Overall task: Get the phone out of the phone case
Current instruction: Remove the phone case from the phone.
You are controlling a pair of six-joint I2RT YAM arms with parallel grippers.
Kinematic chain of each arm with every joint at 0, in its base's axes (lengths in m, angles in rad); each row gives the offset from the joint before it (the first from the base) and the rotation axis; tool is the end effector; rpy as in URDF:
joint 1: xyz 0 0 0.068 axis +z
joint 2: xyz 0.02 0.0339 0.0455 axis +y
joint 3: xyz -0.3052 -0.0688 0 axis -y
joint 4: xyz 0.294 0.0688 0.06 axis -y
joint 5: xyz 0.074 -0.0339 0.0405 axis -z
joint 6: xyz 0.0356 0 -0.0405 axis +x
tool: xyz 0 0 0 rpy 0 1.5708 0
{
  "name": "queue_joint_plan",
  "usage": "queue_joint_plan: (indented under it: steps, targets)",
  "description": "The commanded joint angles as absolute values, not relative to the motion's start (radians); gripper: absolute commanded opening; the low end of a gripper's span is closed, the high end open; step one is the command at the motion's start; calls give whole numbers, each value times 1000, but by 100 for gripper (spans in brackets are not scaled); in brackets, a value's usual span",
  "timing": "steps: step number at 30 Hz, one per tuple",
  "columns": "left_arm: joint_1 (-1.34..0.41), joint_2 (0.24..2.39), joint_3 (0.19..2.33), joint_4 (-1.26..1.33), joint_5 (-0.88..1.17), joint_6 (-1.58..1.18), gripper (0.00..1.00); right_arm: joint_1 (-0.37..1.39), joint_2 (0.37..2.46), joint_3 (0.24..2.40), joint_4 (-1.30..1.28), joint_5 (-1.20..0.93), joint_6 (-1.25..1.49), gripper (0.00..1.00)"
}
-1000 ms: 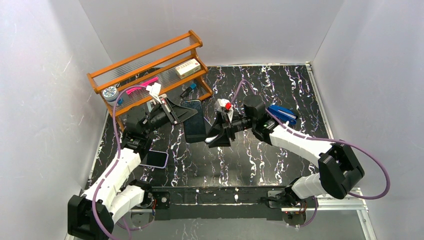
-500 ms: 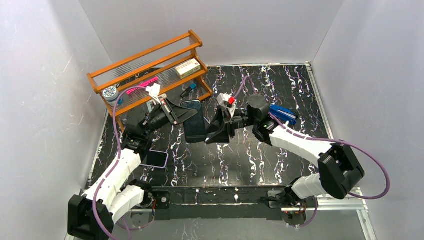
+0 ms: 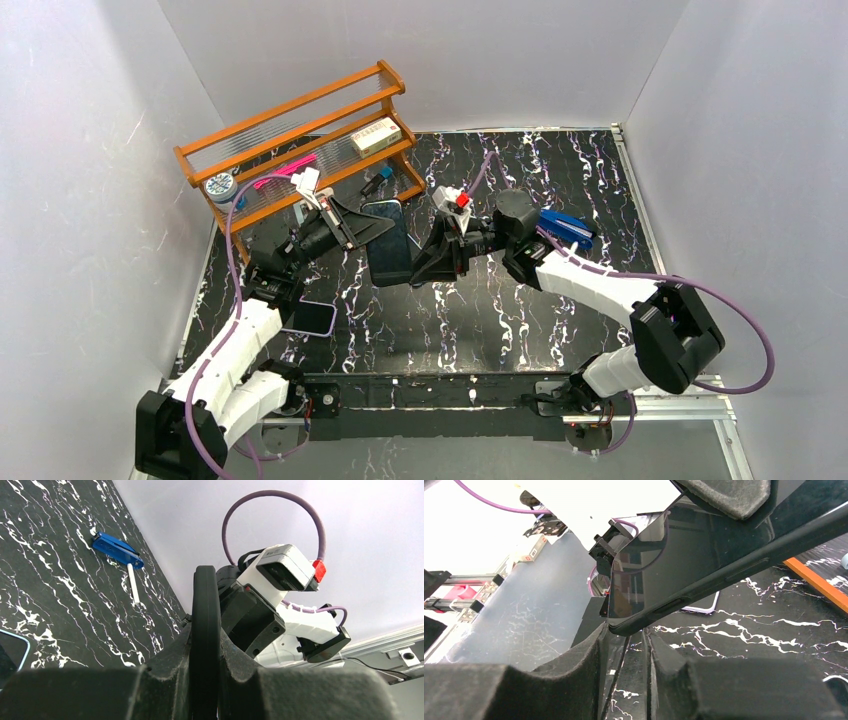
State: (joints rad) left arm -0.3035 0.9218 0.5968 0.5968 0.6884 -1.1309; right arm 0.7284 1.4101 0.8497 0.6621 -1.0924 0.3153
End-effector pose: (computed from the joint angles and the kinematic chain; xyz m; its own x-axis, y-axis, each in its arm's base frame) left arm 0.2138 -0.0906 0.3469 -0.6281 -0.5355 -0.5645 0.5788 0.1634 -0.7989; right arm 0.2342 0.2513 0.3185 -0.2274 -0.0115 -0.9737 -0.9414 -0.2533 0.2228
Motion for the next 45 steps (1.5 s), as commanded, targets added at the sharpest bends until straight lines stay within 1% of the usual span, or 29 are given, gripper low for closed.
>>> queue_joint_plan:
  steps: [1,6,8,13,19,24,27,40,45]
  targets:
    - [-317,898,607,673,679,-1188,0,733,1421,884,723,-1101,305,32]
    - [-324,901,609,678,682,-1240,0,734,1415,876,727,-1094,238,19]
    - [-331,897,607,678,678,-1252,0,734,1412,879,717,-1078,202,16]
    - [-358,893,592,678,658,-1279,0,733,1425,929,665,-1043,165,11]
    - [-400,891,572,677,622,-1303,0,735,1404,949,577,-923,74,6]
    - [-444,894,560,678,591,-1299,0,733,1397,958,554,-829,83,5]
    - [-461,896,557,678,580,-1316,0,738,1383,935,552,-777,42,4]
    - [-480,902,554,676,565,-1388,0,754,1395,958,472,-710,-186,4]
    - [-482,902,552,675,557,-1383,0,756,1391,954,485,-686,-174,3]
